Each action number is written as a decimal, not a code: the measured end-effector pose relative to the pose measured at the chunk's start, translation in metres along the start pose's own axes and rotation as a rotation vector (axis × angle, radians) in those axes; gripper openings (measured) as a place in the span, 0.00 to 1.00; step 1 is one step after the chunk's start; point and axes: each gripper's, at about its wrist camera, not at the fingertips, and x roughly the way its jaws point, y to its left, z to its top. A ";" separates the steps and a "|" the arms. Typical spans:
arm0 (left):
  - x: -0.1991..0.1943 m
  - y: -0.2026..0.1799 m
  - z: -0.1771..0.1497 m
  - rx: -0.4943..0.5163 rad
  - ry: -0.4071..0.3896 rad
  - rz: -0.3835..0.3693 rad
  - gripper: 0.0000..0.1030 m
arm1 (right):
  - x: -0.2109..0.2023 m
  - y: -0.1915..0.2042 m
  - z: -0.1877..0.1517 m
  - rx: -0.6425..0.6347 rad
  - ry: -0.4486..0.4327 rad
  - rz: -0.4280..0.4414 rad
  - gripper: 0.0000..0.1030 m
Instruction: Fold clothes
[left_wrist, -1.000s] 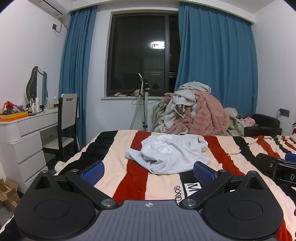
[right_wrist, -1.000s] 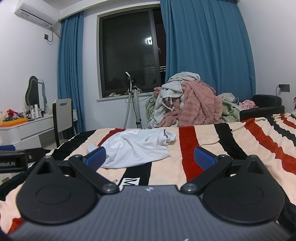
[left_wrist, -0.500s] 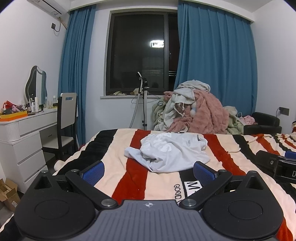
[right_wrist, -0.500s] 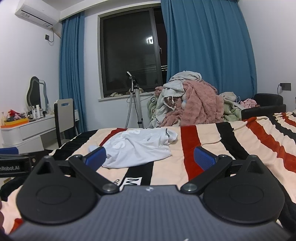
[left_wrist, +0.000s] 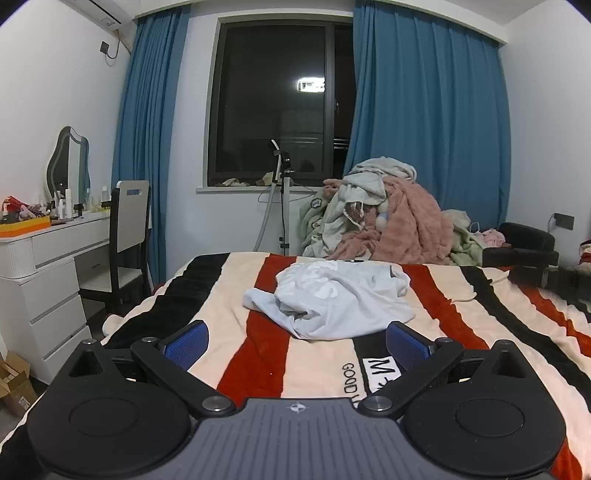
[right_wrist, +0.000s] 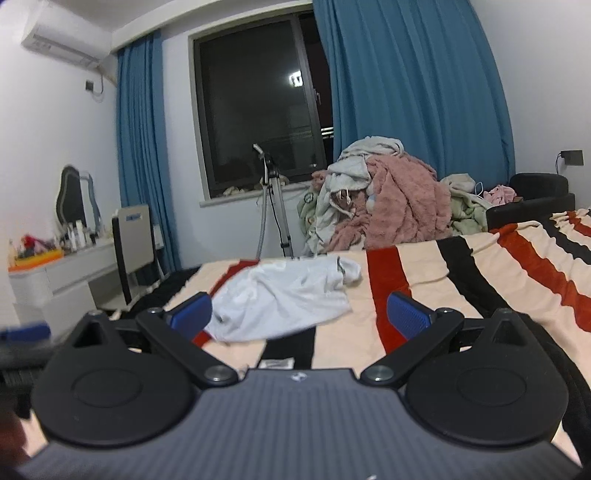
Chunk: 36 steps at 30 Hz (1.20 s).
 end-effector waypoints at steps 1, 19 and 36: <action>0.001 0.000 -0.001 -0.002 0.000 -0.004 1.00 | 0.001 0.000 0.004 0.004 -0.005 -0.001 1.00; 0.174 -0.107 -0.027 0.294 0.170 -0.182 0.89 | 0.054 -0.080 0.022 0.104 0.021 -0.130 1.00; 0.391 -0.210 -0.026 0.501 0.209 -0.110 0.11 | 0.145 -0.121 -0.046 0.174 0.136 -0.265 1.00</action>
